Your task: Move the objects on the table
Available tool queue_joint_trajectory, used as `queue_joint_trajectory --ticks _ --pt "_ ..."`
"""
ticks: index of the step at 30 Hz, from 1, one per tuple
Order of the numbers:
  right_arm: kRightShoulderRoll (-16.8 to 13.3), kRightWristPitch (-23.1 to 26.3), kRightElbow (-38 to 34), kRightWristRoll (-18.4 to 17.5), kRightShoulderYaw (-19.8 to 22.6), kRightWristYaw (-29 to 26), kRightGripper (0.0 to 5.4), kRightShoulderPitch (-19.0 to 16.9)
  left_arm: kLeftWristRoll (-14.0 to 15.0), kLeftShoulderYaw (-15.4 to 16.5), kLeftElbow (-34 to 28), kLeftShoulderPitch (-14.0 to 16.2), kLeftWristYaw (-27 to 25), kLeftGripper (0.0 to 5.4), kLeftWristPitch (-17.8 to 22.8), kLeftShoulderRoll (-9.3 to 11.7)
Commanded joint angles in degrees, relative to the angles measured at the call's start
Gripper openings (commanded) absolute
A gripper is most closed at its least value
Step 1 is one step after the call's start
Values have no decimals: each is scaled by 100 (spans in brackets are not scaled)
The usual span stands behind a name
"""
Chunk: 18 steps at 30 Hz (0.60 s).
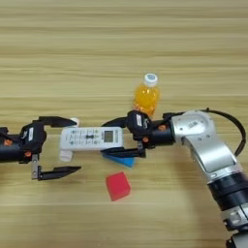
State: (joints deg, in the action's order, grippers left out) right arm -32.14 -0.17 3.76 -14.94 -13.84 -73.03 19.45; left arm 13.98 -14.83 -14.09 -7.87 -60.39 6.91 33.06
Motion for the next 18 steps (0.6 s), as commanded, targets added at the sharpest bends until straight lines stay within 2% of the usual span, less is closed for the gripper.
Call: queue_joint_trajectory --ticks 1,11,18 --pt "-241 -90 -8 -167 388 19 291 -183 35 72 26 -41 -28 540 -66 51" --pt "-583 -181 71 -311 1075 121 291 -769 82 244 162 -44 -39 540 -183 57" --pt "-617 -428 542 -181 1367 322 291 -1046 145 403 192 -18 -17 540 -239 47"
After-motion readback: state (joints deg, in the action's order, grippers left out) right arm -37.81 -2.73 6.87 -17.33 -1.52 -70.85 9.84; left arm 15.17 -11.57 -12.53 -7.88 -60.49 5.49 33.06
